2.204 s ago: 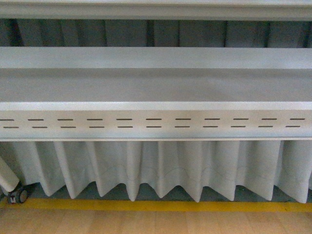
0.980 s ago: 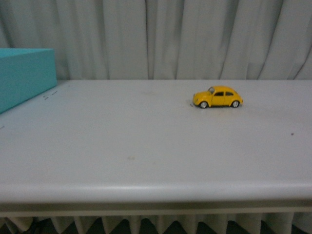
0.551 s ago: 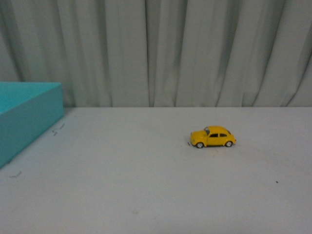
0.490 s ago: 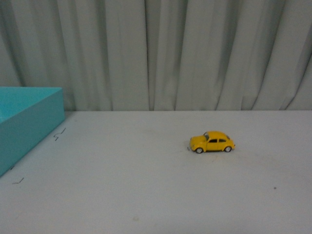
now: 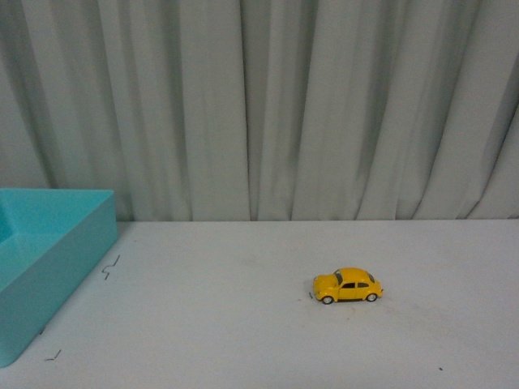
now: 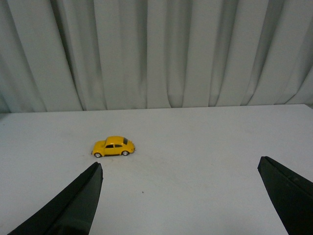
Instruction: Wind up and store yellow beetle toy
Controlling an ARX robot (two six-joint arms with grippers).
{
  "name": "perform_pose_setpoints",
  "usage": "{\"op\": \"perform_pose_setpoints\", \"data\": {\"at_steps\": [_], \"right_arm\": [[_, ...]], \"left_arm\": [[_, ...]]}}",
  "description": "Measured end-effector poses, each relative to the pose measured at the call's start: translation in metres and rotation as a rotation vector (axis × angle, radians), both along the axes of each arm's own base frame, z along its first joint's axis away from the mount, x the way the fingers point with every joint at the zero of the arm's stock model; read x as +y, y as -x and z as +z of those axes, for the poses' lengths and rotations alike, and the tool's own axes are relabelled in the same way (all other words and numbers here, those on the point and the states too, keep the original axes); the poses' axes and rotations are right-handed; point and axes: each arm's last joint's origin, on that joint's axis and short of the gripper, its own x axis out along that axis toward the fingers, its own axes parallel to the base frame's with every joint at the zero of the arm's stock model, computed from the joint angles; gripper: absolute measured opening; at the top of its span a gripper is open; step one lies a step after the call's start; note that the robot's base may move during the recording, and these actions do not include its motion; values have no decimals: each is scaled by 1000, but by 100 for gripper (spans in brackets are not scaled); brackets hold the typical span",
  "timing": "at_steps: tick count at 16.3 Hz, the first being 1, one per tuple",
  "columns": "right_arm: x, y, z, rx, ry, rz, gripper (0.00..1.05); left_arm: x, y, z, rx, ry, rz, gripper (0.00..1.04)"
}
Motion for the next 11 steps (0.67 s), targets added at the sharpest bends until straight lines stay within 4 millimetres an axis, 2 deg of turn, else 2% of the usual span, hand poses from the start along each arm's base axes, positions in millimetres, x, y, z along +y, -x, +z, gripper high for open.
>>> {"op": "perform_pose_setpoints", "data": {"at_steps": [11], "right_arm": [[0, 0, 0, -1, 0, 0, 98]], "left_arm": [[0, 0, 0, -1, 0, 0, 98]]}}
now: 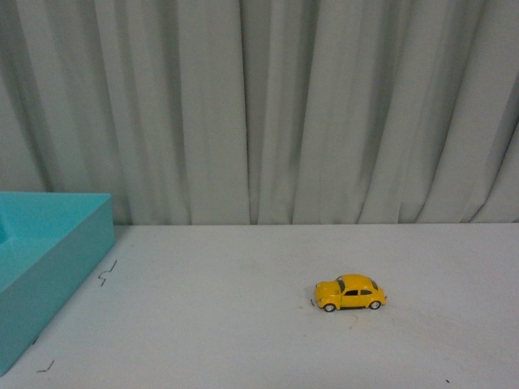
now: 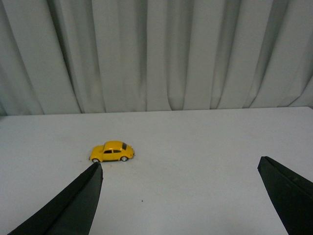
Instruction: Wind up and store yellow beetle toy
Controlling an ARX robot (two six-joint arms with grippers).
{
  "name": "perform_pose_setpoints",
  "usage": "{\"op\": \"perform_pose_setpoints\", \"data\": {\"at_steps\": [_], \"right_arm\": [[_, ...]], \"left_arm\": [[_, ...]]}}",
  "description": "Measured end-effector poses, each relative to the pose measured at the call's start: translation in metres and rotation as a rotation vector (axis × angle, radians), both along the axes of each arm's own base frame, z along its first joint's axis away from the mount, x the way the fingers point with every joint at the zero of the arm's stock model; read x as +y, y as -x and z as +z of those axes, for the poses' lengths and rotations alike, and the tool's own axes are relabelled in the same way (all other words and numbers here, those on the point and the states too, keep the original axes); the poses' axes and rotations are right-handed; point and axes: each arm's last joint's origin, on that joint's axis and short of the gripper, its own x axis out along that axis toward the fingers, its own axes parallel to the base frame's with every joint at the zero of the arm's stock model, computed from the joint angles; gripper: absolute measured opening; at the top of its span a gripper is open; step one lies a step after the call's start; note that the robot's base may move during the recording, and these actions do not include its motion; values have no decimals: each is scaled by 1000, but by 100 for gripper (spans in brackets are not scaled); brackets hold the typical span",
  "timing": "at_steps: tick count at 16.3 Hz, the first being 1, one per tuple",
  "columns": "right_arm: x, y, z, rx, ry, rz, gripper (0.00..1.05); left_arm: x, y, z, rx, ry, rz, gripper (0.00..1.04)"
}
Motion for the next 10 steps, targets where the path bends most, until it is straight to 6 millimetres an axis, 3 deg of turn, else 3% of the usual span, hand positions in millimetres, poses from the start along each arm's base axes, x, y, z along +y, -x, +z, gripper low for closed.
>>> {"op": "perform_pose_setpoints", "data": {"at_steps": [10], "right_arm": [[0, 0, 0, -3, 0, 0, 98]], "left_arm": [[0, 0, 0, -1, 0, 0, 98]]}}
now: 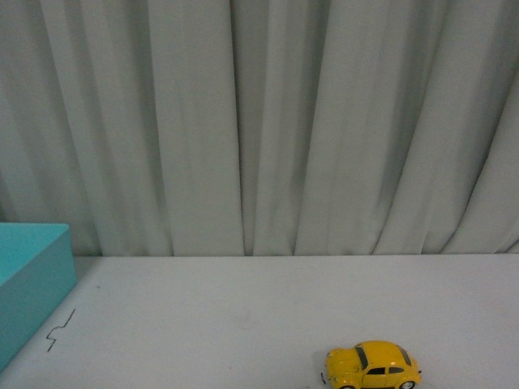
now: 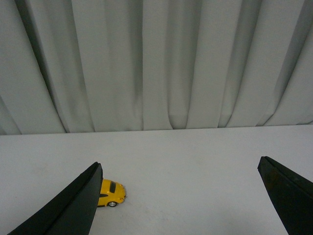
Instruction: Wind up and store yellow beetle toy
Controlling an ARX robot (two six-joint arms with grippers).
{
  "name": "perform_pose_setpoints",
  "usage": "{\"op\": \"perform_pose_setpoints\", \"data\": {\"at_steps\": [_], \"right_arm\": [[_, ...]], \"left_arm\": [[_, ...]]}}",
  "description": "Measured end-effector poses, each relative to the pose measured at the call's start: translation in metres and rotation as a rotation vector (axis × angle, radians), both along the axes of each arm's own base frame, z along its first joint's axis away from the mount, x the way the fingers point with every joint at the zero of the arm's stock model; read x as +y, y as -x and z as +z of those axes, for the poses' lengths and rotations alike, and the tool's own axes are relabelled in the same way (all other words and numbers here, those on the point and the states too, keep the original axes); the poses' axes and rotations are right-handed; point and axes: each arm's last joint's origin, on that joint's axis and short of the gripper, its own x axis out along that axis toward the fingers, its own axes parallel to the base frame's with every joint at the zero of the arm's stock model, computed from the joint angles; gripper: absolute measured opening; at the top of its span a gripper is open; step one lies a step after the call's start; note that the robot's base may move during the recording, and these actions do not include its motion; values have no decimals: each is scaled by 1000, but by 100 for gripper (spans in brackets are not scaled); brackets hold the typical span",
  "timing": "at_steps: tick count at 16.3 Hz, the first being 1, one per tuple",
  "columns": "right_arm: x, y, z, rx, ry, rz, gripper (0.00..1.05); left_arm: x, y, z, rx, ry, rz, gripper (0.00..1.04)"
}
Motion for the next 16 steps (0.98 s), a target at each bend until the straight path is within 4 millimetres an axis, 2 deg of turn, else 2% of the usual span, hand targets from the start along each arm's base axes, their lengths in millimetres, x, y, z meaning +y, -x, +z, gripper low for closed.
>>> {"op": "perform_pose_setpoints", "data": {"at_steps": [11, 12, 13, 14, 16], "right_arm": [[0, 0, -1, 13, -6, 5, 98], [-1, -1, -5, 134, -74, 58, 98], [-8, -8, -9, 193, -178, 69, 98], [-19, -17, -7, 172, -220, 74, 98], [-50, -43, 2, 133, -228, 43, 98]], "left_arm": [[0, 0, 0, 2, 0, 0, 98], [0, 0, 0, 2, 0, 0, 98], [0, 0, 0, 1, 0, 1, 98], [0, 0, 0, 2, 0, 0, 98], [0, 0, 0, 1, 0, 0, 98]]}}
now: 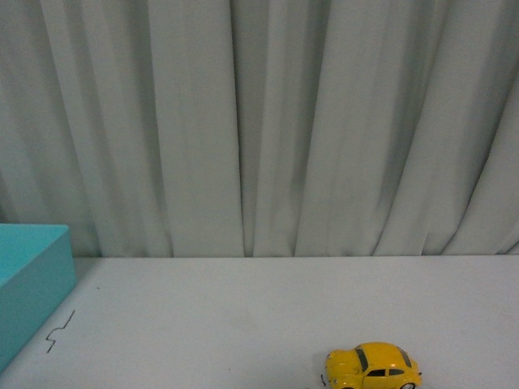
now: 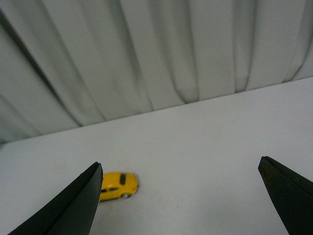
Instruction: Wind up and store yellow beetle toy
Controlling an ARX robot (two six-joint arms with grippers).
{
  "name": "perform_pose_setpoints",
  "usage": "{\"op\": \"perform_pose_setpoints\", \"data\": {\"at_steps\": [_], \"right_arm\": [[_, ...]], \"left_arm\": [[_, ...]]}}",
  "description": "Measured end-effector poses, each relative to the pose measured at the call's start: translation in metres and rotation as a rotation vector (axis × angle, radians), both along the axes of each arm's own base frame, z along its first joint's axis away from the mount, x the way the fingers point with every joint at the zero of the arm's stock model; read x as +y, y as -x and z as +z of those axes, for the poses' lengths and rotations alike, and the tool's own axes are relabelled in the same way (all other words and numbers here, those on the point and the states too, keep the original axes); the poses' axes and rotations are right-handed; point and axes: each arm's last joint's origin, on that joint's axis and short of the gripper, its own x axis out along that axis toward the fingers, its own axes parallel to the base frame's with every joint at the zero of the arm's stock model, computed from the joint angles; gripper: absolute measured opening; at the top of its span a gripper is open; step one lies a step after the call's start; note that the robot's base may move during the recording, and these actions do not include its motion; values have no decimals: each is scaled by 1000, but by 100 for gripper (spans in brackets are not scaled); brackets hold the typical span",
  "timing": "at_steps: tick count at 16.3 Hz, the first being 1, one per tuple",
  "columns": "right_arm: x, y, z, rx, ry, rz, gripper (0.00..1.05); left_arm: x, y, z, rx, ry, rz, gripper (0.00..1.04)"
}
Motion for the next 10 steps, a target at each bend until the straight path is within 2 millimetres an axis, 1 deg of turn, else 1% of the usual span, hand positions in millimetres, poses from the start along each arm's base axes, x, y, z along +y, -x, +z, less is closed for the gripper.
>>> {"op": "perform_pose_setpoints", "data": {"at_steps": [1, 2, 3, 4, 5, 6, 7, 8, 9, 10], "right_arm": [[-12, -12, 5, -20, 13, -18, 98], [-33, -37, 16, -64, 51, -39, 98], [-52, -70, 21, -89, 83, -26, 98], [-56, -88, 19, -80, 91, 1, 98], [-59, -118, 12, -53, 82, 94, 98], [-56, -146, 5, -6, 78, 193, 98], [-48, -174, 2, -7, 102, 325, 98], [-36, -201, 2, 12, 123, 477, 98], [-22, -219, 2, 39, 150, 606, 98], [-11, -231, 1, 56, 184, 711, 98]], "left_arm": [[0, 0, 0, 0, 0, 1, 98], [0, 0, 0, 1, 0, 0, 98], [0, 0, 0, 0, 0, 0, 98], [0, 0, 0, 0, 0, 0, 98], [0, 0, 0, 1, 0, 0, 98], [0, 0, 0, 0, 0, 0, 98], [0, 0, 0, 0, 0, 0, 98], [0, 0, 0, 0, 0, 0, 98], [0, 0, 0, 0, 0, 0, 98], [0, 0, 0, 0, 0, 0, 98]]}}
